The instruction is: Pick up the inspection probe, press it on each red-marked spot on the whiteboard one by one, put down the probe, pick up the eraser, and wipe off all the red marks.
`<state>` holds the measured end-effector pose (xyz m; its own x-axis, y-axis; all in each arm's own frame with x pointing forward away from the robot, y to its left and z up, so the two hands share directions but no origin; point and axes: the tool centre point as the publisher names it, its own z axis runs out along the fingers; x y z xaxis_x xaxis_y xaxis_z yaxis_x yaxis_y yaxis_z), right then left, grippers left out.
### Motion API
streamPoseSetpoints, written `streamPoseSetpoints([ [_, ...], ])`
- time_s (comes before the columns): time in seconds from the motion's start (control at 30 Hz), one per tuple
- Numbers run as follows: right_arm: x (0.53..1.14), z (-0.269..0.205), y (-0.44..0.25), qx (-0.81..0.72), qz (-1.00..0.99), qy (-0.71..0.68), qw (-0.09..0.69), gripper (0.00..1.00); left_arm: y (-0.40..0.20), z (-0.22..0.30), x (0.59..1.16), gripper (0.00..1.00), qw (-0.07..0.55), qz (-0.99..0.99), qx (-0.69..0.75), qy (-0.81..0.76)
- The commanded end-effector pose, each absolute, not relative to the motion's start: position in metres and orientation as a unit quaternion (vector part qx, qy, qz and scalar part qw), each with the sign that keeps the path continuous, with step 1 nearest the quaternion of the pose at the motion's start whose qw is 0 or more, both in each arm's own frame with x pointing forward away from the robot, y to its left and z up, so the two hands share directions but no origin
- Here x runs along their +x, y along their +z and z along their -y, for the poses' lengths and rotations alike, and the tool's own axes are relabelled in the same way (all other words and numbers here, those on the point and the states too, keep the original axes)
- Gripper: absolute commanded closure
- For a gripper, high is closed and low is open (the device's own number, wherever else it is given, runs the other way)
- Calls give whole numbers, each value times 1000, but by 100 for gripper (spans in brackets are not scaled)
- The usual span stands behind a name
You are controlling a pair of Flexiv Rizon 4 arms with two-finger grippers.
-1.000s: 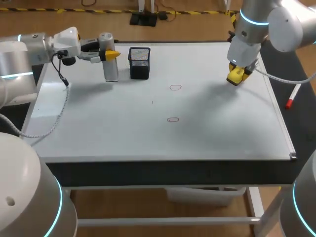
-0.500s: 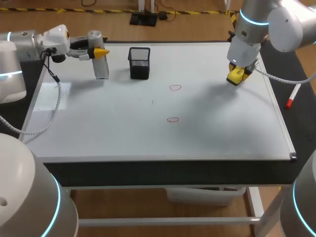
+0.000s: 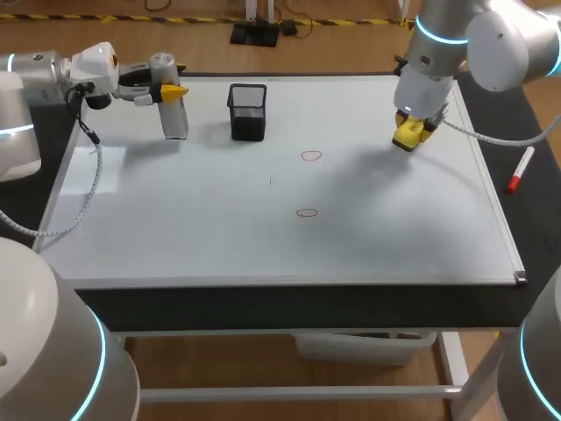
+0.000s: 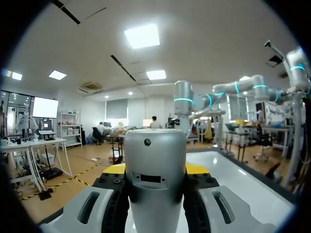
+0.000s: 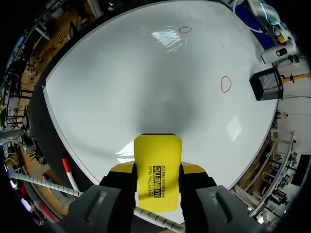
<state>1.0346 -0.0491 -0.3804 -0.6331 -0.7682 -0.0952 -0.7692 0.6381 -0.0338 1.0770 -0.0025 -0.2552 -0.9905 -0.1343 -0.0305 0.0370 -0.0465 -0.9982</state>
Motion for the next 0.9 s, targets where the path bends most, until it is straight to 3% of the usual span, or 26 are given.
streamPoseSetpoints([
  [0.03, 1043, 26, -383, -443, -896, -1, 36, 100, -254, 2, 1078, 100, 58, -688, -35, -723],
  [0.9, 1023, -156, -411, -637, -771, 18, -5, 100, -254, 2, 1078, 100, 58, -688, -35, -723],
])
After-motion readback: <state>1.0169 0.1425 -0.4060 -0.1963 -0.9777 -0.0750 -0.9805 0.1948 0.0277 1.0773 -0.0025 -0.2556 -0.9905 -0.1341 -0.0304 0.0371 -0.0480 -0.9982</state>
